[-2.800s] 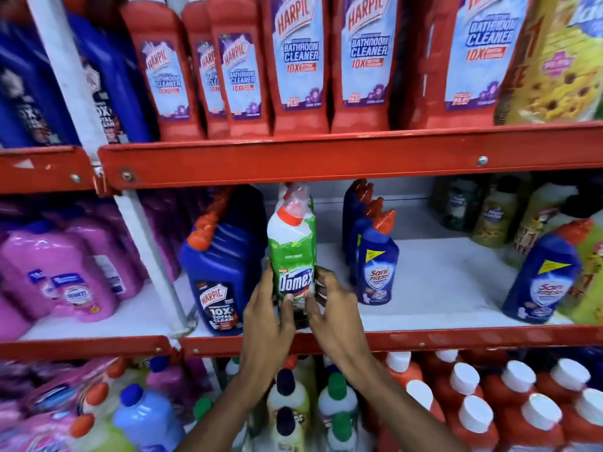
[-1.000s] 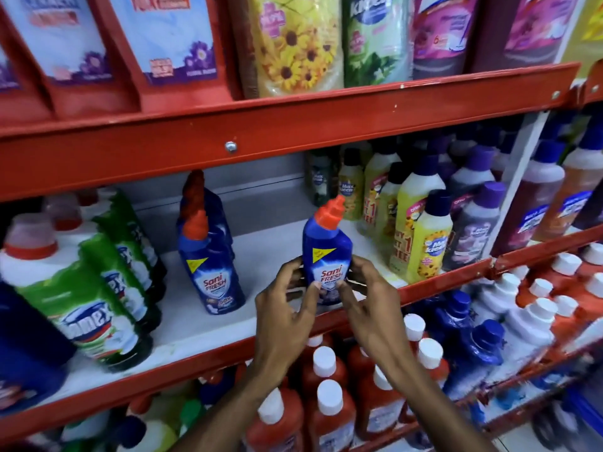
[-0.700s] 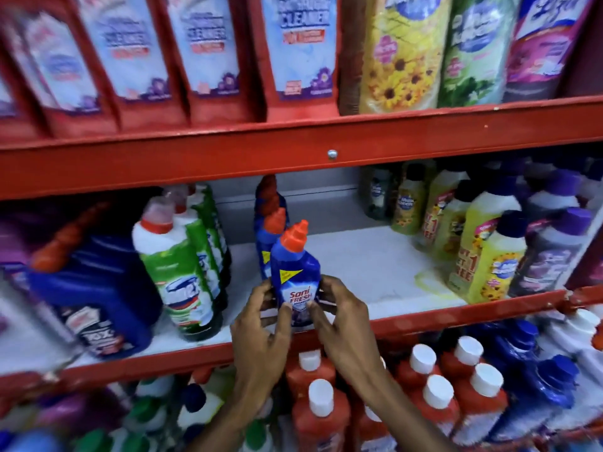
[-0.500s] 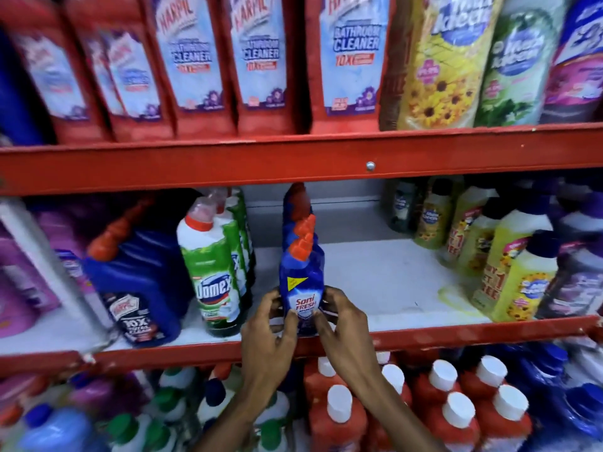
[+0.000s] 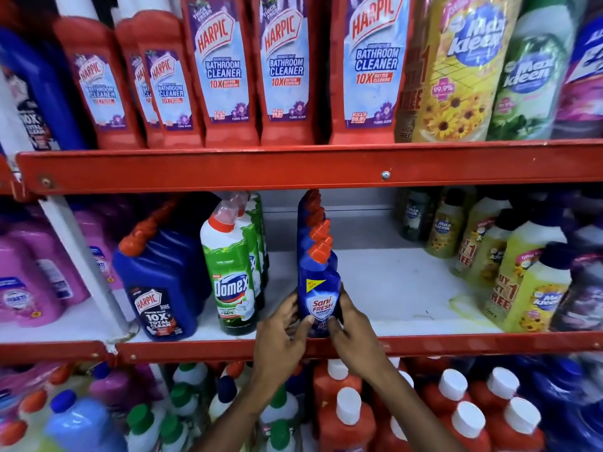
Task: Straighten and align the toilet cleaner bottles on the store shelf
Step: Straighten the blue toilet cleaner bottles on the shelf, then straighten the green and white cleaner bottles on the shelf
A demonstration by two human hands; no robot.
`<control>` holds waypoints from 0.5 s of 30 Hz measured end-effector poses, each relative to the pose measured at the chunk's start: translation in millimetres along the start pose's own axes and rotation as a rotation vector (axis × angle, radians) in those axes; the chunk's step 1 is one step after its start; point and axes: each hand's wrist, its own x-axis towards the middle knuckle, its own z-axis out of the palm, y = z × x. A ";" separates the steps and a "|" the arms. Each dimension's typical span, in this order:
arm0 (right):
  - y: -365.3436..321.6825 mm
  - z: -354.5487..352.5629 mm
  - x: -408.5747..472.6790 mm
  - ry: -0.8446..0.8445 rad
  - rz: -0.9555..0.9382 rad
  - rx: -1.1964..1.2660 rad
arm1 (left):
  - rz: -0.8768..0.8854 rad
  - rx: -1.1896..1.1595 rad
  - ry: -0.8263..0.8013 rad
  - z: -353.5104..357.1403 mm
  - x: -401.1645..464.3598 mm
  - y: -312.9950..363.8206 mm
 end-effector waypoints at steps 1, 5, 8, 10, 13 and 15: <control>2.3 0.0 0.6 -0.002 0.000 -0.003 | 0.004 -0.002 -0.003 0.5 0.2 0.5; 7.9 0.3 1.4 -0.001 0.012 0.008 | 0.014 -0.005 -0.024 0.9 0.8 2.9; 9.6 0.3 2.1 0.006 0.017 0.021 | 0.007 -0.004 -0.039 2.2 1.5 0.4; 10.3 2.2 1.8 0.020 0.038 0.020 | 0.006 -0.004 -0.042 1.9 1.9 -0.9; 4.8 3.2 -5.1 0.145 0.075 0.049 | -0.012 -0.009 -0.013 -2.4 -2.8 -2.1; -5.4 0.9 -14.2 0.360 0.063 0.111 | -0.014 -0.030 0.101 -12.1 -11.9 1.1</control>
